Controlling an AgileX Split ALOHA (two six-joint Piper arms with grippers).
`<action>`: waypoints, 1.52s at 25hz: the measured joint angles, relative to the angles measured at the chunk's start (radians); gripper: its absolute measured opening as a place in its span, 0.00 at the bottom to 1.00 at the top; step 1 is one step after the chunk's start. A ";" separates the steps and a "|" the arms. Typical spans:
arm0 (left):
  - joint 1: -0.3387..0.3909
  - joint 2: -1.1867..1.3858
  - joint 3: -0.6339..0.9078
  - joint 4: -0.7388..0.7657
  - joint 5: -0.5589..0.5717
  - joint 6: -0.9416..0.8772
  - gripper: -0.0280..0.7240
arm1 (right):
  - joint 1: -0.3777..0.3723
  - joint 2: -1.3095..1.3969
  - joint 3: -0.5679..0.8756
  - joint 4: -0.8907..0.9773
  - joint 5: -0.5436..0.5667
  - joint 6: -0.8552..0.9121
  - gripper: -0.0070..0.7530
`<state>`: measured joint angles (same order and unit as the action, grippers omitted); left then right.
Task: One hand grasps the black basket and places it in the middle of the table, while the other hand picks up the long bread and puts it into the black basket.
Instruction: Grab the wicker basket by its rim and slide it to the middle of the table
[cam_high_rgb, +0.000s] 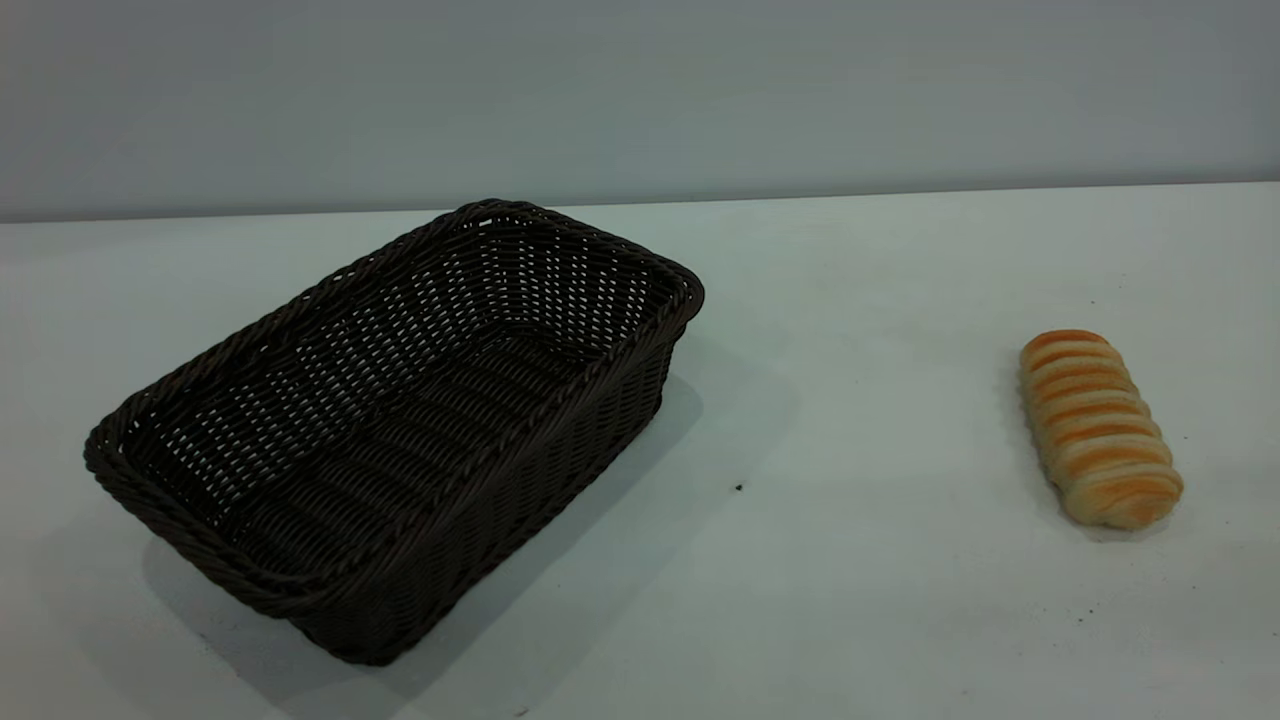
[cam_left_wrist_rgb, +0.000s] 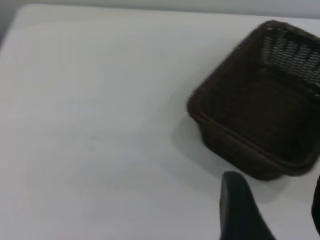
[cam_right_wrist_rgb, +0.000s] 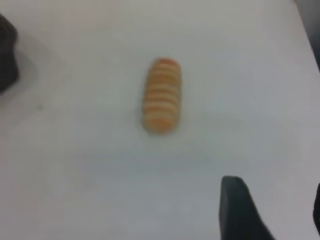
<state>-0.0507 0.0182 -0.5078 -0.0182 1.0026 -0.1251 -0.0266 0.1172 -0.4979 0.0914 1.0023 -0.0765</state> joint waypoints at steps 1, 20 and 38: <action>0.000 0.036 0.000 -0.012 0.000 -0.001 0.60 | 0.000 0.022 0.000 0.027 -0.016 -0.012 0.46; 0.000 1.215 -0.146 -0.233 -0.354 0.026 0.60 | 0.000 0.489 0.000 0.245 -0.334 -0.284 0.46; 0.000 1.595 -0.179 -0.466 -0.613 -0.333 0.60 | 0.000 0.489 0.000 0.244 -0.336 -0.303 0.46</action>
<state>-0.0507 1.6133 -0.6870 -0.4839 0.3893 -0.4578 -0.0266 0.6062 -0.4983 0.3351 0.6662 -0.3796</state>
